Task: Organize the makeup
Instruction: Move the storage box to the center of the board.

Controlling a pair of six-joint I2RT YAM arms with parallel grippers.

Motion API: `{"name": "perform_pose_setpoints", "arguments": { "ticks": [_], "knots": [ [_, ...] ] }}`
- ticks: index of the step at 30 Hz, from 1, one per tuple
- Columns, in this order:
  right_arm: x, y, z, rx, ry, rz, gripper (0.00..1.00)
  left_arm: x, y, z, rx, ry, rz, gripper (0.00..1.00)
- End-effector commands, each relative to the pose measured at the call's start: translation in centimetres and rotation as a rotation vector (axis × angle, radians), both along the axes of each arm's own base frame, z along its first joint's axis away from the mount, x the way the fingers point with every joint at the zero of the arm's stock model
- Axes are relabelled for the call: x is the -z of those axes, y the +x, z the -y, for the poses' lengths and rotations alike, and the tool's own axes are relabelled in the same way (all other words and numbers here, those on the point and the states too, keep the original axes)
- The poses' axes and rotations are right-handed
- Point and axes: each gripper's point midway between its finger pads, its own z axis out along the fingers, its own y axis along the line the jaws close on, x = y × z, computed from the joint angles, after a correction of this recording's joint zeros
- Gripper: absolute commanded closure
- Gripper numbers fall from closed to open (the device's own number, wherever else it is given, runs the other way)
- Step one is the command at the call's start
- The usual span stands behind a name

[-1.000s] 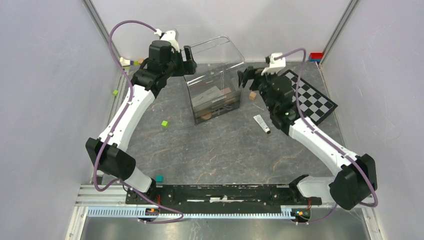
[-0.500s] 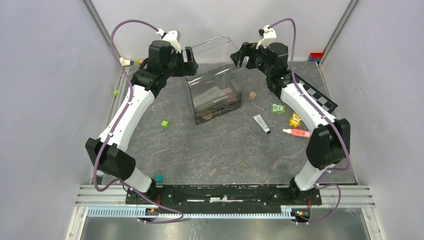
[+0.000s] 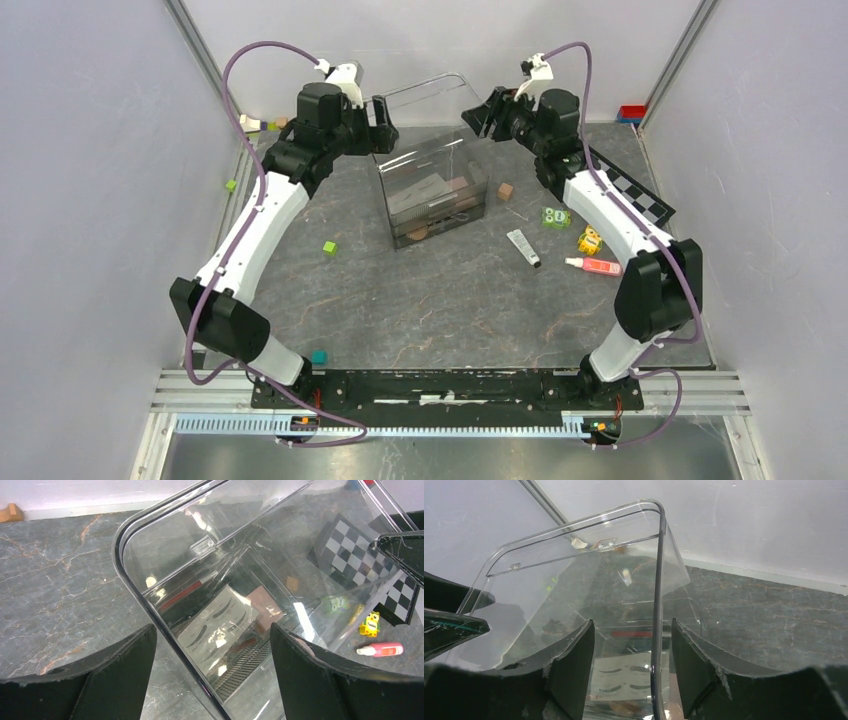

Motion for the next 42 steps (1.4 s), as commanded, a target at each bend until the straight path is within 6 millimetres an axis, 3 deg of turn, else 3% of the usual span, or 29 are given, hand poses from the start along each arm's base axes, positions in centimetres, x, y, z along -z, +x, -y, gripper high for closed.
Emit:
{"name": "perform_pose_setpoints", "arguments": {
  "ticks": [1, 7, 10, 21, 26, 34, 36, 40, 42],
  "knots": [
    [-1.1, -5.0, -1.9, -0.115, 0.038, -0.023, 0.4, 6.7, -4.2, 0.9, 0.119, 0.093, -0.234, 0.13],
    [-1.6, -9.6, -3.4, -0.163, 0.048, -0.024, 0.41, 6.7, -6.5, 1.6, 0.179, 0.041, -0.267, 0.15],
    [-1.7, -11.1, -2.8, -0.141, 0.047, -0.03, 0.41, 6.6, -8.5, 2.4, 0.231, 0.032, -0.303, 0.18],
    [-1.1, -11.8, 0.3, -0.014, -0.044, -0.004, 0.34, 7.3, -16.2, 5.0, 0.288, 0.006, -0.316, 0.17],
    [-2.8, -11.9, 3.9, 0.129, -0.157, 0.026, 0.25, 5.7, -16.3, 2.1, 0.151, 0.024, -0.251, 0.1],
    [-7.2, -15.9, 11.1, 0.386, -0.157, 0.12, 0.12, 0.0, -16.6, -0.9, 0.051, 0.014, -0.097, 0.01],
    [-6.7, -17.0, 13.0, 0.456, -0.169, 0.073, 0.02, -1.0, -16.8, -1.7, 0.03, 0.017, -0.066, 0.0],
    [-3.2, -19.4, 15.1, 0.511, -0.213, -0.053, 0.02, -2.7, -16.6, -3.5, -0.022, 0.015, -0.011, 0.0],
    [-1.0, -20.7, 14.9, 0.476, -0.203, -0.102, 0.02, -3.4, -16.0, -4.3, -0.047, 0.008, 0.011, 0.0]
  ]
}}
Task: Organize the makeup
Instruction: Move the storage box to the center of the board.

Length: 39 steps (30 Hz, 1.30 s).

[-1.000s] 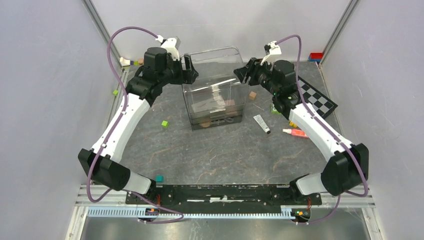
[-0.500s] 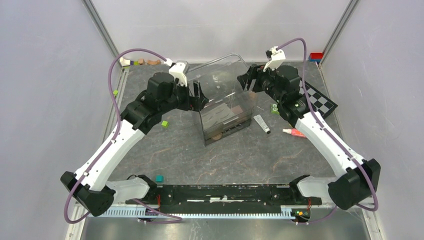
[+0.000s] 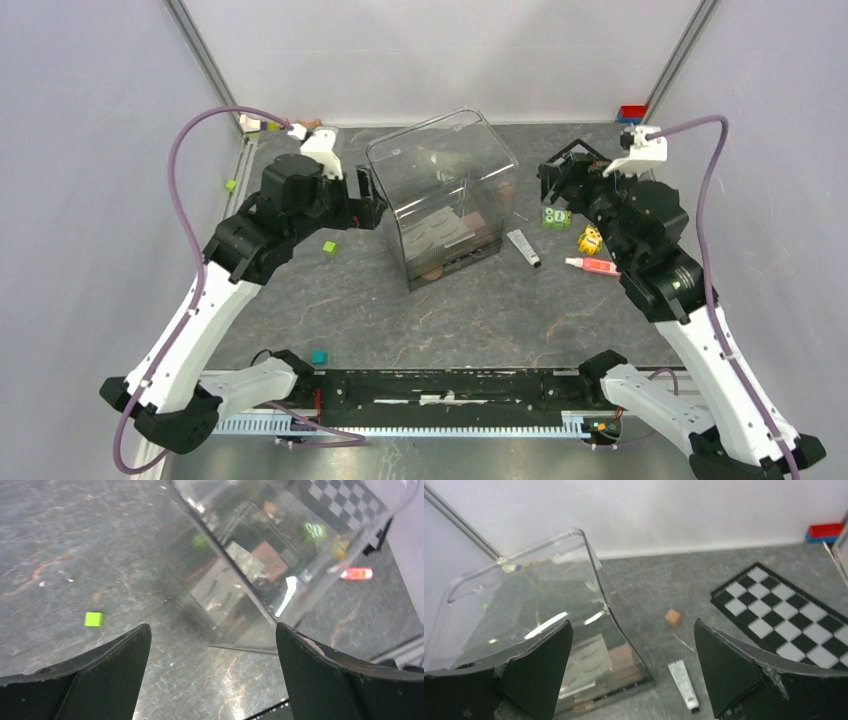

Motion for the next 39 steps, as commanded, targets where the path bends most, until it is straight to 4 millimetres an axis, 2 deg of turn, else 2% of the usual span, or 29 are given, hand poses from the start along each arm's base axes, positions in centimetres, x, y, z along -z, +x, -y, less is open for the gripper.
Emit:
{"name": "perform_pose_setpoints", "arguments": {
  "ticks": [1, 4, 8, 13, 15, 21, 25, 34, 39],
  "knots": [
    [7.6, -2.1, 0.7, 0.008, -0.017, -0.209, 0.02, -3.1, 1.0, -3.2, -0.102, 0.007, 0.098, 0.0],
    [11.1, -3.8, -1.7, -0.127, 0.061, -0.258, 0.02, -4.0, 2.3, -3.4, -0.12, -0.026, 0.133, 0.0],
    [16.1, -5.2, -3.7, -0.21, 0.216, -0.323, 0.02, -5.5, 4.1, -3.0, -0.125, -0.093, 0.169, 0.0],
    [20.4, -5.7, -5.0, -0.233, 0.359, -0.371, 0.02, -6.3, 6.3, -1.7, -0.088, -0.11, 0.201, 0.0],
    [21.3, -5.5, -5.4, -0.237, 0.402, -0.374, 0.02, -6.7, 7.2, -1.2, -0.065, -0.11, 0.218, 0.0],
    [22.2, -4.8, -6.6, -0.263, 0.481, -0.37, 0.02, -7.3, 9.5, 0.1, -0.001, -0.141, 0.253, 0.0],
    [22.3, -4.5, -7.5, -0.281, 0.503, -0.381, 0.06, -6.0, 10.7, 1.1, 0.057, -0.137, 0.221, 0.0],
    [21.6, -4.2, -10.1, -0.333, 0.583, -0.374, 0.11, -3.0, 11.2, 3.5, 0.19, -0.15, 0.145, 0.01],
    [20.8, -4.0, -11.1, -0.364, 0.63, -0.327, 0.13, -1.9, 11.1, 4.0, 0.222, -0.156, 0.117, 0.03]
  ]
}}
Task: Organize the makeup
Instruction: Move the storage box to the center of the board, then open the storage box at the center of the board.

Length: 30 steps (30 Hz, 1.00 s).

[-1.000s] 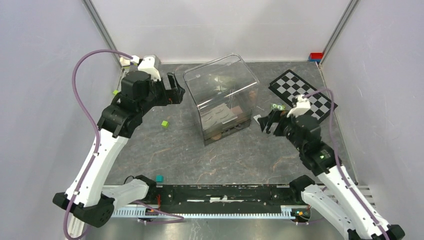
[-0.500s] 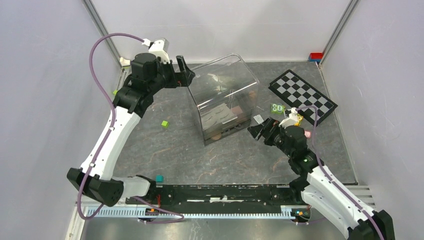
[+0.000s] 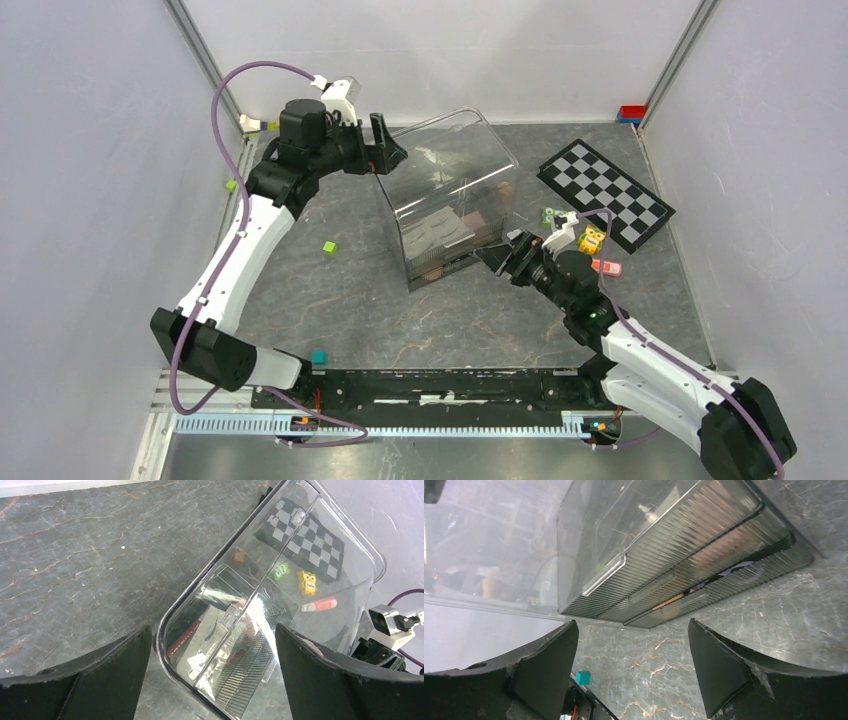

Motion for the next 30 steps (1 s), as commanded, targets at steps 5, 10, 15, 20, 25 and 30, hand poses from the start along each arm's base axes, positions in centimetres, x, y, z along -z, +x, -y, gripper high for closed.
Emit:
{"name": "perform_pose_setpoints", "arguments": {
  "ticks": [5, 10, 15, 20, 25, 30],
  "knots": [
    [-3.6, 1.2, -1.8, -0.01, 0.137, 0.127, 0.14, -0.7, -0.1, 1.1, 0.099, 0.003, 0.057, 0.03],
    [-4.5, 1.6, -3.1, -0.04, 0.163, 0.157, 0.14, -0.5, -0.2, 1.2, 0.108, 0.01, 0.052, 0.03],
    [-4.7, 2.1, -4.1, -0.056, 0.173, 0.169, 0.13, -0.4, -0.5, 1.3, 0.124, 0.012, 0.045, 0.03],
    [-5.3, 2.3, -4.8, -0.076, 0.195, 0.21, 0.13, -0.3, -0.7, 1.3, 0.133, 0.017, 0.041, 0.02],
    [-5.6, 2.5, -5.5, -0.098, 0.2, 0.234, 0.13, -0.3, -0.9, 1.3, 0.142, 0.018, 0.038, 0.0],
    [-5.6, 2.8, -5.9, -0.109, 0.195, 0.25, 0.13, -0.2, -0.9, 1.3, 0.139, 0.02, 0.032, 0.0]
  ]
}}
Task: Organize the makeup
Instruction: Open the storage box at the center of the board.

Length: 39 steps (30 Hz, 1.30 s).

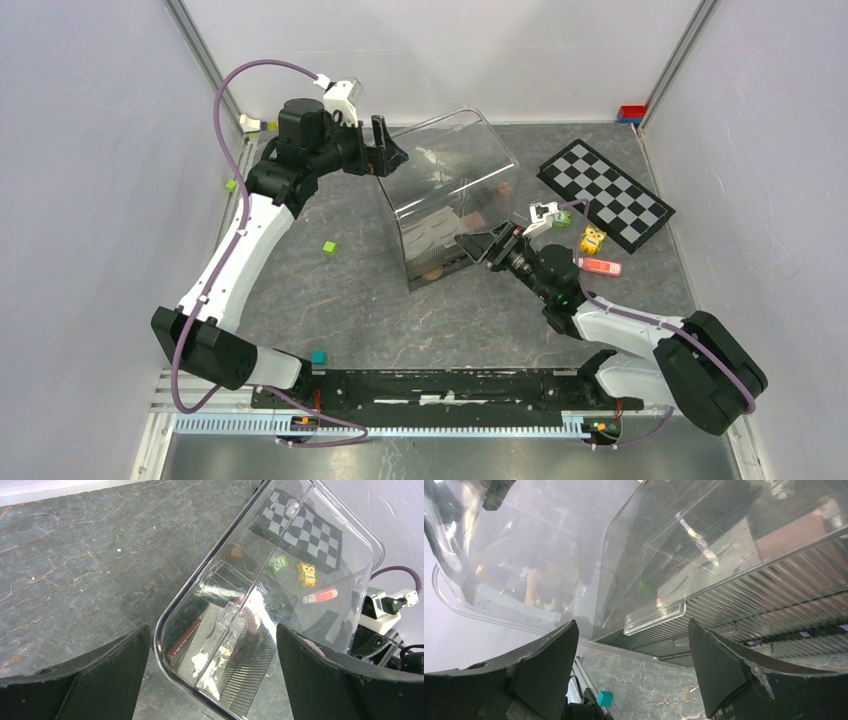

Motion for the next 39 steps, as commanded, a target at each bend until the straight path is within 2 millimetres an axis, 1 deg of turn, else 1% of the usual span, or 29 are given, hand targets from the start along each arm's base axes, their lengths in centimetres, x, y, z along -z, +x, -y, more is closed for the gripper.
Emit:
{"name": "perform_pose_setpoints", "arguments": {
  "ticks": [1, 5, 9, 11, 17, 24, 29, 32, 39],
  "knots": [
    [-3.6, 0.5, -1.0, -0.024, 0.054, 0.114, 0.13, -0.4, -0.8, 0.9, 0.071, 0.003, 0.014, 0.0],
    [-3.8, 0.4, -1.2, -0.034, 0.061, 0.123, 0.13, -0.4, -0.8, 0.8, 0.071, 0.007, 0.012, 0.0],
    [-4.6, 0.3, -1.2, -0.04, 0.073, 0.148, 0.13, -0.4, -0.9, 0.8, 0.071, 0.011, 0.011, 0.0],
    [-5.2, 0.2, -1.2, -0.04, 0.078, 0.162, 0.13, -0.5, -0.9, 0.8, 0.074, 0.012, 0.01, 0.0],
    [-7.6, -0.1, -1.2, -0.053, 0.106, 0.212, 0.13, -0.5, -0.9, 0.7, 0.071, 0.014, 0.009, 0.0],
    [-9.7, -0.6, -0.8, -0.048, 0.108, 0.25, 0.13, -0.4, -1.0, 0.7, 0.071, 0.018, 0.007, 0.0],
    [-10.8, -1.0, -0.4, -0.042, 0.103, 0.275, 0.13, -0.7, -0.9, 0.7, 0.068, 0.015, 0.012, 0.0],
    [-11.8, -1.2, -0.2, -0.039, 0.106, 0.291, 0.13, -1.5, -0.9, 0.7, 0.063, -0.002, 0.019, 0.0],
    [-13.8, -1.7, 0.3, -0.031, 0.112, 0.328, 0.13, -4.7, -1.4, 1.0, 0.069, -0.056, 0.064, 0.0]
  ]
}}
